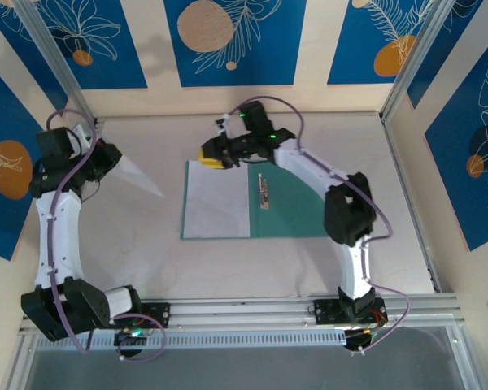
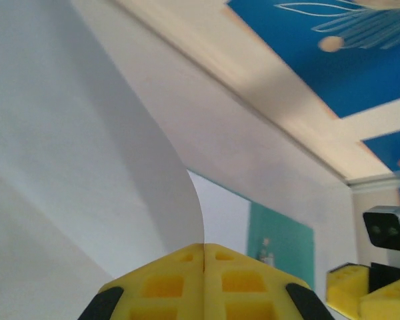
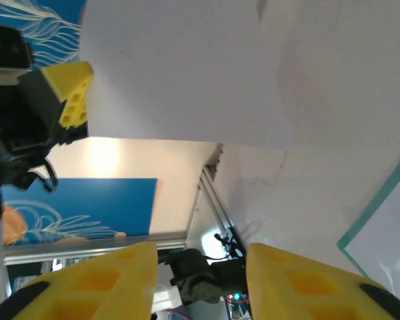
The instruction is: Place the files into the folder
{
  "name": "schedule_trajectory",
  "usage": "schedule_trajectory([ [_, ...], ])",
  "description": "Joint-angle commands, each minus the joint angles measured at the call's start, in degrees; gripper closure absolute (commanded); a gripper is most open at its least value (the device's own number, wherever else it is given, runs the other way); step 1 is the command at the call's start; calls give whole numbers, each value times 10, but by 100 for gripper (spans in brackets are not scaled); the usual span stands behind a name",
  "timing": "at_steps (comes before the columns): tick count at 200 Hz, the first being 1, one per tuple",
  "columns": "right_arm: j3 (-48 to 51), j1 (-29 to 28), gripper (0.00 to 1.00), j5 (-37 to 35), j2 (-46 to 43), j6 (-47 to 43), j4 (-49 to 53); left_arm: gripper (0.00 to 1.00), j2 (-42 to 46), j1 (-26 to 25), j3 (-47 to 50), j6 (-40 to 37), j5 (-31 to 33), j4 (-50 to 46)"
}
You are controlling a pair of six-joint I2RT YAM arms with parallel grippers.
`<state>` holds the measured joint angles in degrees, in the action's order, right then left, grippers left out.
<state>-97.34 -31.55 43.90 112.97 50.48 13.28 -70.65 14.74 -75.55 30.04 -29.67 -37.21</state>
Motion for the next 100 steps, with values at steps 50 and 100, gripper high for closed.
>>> schedule_trajectory([
  [50,372,101,42,102,-174,301,-362,100,-73,-189,-135,119,-46,-7],
  [100,542,149,35,82,-270,474,-579,100,-157,-326,-251,185,-32,45],
])
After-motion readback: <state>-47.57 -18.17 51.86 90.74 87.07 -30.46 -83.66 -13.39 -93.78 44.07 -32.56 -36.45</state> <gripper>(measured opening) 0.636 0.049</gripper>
